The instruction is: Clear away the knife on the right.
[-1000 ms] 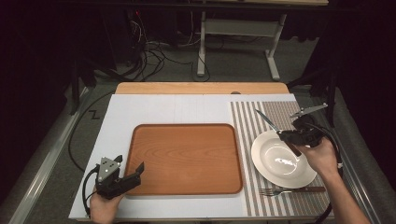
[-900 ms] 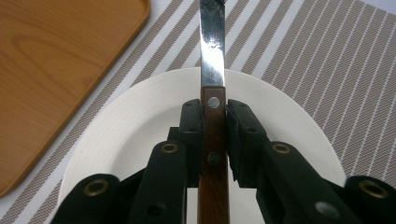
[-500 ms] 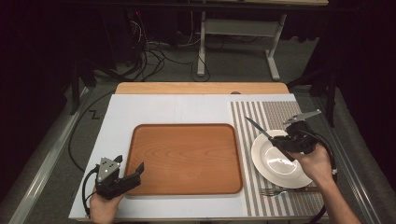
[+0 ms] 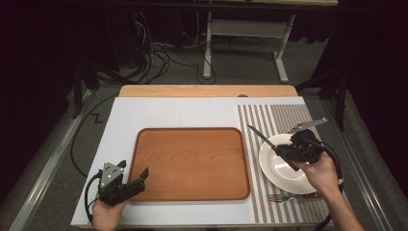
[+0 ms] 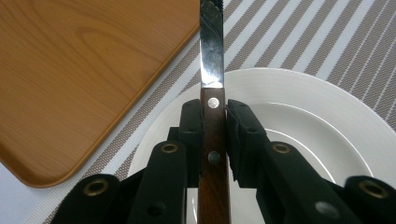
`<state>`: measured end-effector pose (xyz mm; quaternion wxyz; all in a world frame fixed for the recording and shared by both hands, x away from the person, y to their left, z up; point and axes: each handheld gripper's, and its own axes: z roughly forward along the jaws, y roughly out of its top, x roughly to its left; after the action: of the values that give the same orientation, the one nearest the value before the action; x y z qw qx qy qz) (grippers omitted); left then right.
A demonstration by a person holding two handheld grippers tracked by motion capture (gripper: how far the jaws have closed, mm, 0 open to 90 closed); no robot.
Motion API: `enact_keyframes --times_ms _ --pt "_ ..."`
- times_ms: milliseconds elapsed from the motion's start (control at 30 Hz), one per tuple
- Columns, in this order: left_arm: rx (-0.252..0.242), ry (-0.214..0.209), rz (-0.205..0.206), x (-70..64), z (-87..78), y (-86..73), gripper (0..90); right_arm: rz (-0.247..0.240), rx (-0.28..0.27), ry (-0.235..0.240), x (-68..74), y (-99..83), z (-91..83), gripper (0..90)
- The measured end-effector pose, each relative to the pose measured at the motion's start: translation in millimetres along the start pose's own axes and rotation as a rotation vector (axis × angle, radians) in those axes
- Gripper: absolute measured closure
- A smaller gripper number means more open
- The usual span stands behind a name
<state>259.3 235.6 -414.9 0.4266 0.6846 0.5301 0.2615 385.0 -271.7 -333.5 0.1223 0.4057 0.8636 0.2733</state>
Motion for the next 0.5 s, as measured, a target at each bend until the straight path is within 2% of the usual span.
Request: enact_keyframes --times_ms 500 --pt "0.001 -0.002 0.001 -0.1 0.0 -0.1 19.2 -0.047 0.008 0.038 21.7 0.1 9.6 77.8"
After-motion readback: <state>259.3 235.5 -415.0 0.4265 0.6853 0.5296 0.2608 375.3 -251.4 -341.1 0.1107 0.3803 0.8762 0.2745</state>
